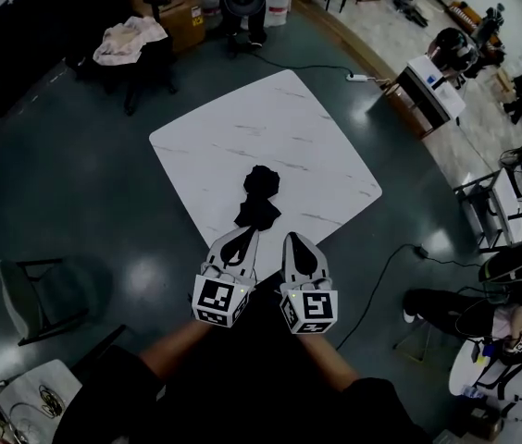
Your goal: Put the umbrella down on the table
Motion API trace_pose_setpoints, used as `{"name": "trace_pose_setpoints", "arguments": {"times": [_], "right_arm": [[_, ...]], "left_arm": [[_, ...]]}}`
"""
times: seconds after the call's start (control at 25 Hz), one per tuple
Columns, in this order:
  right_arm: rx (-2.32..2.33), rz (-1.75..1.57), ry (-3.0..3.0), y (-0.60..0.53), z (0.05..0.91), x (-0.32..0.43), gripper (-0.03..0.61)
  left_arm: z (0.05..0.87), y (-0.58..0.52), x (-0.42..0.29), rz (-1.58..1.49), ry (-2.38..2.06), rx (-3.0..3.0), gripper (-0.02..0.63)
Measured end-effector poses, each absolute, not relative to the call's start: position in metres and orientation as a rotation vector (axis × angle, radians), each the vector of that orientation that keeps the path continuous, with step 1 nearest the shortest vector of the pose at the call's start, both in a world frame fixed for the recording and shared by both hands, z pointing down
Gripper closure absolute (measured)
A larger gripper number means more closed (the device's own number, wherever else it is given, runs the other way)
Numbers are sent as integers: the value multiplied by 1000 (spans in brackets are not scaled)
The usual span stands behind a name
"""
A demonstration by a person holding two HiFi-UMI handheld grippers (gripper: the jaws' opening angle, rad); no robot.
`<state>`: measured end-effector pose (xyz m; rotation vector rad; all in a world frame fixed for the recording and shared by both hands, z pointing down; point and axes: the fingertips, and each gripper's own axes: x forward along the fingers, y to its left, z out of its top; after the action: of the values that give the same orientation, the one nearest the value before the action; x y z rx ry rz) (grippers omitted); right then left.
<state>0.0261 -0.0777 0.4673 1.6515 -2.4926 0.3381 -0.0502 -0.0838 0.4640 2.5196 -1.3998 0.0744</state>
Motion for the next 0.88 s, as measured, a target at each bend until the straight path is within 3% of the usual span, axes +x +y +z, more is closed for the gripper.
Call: {"name": "trace_pose_setpoints", "arguments": {"times": [0.88], "right_arm": [[1668, 143, -2481, -42, 449, 0, 563]], "left_arm": [[448, -43, -52, 24, -1373, 2646, 597]]}}
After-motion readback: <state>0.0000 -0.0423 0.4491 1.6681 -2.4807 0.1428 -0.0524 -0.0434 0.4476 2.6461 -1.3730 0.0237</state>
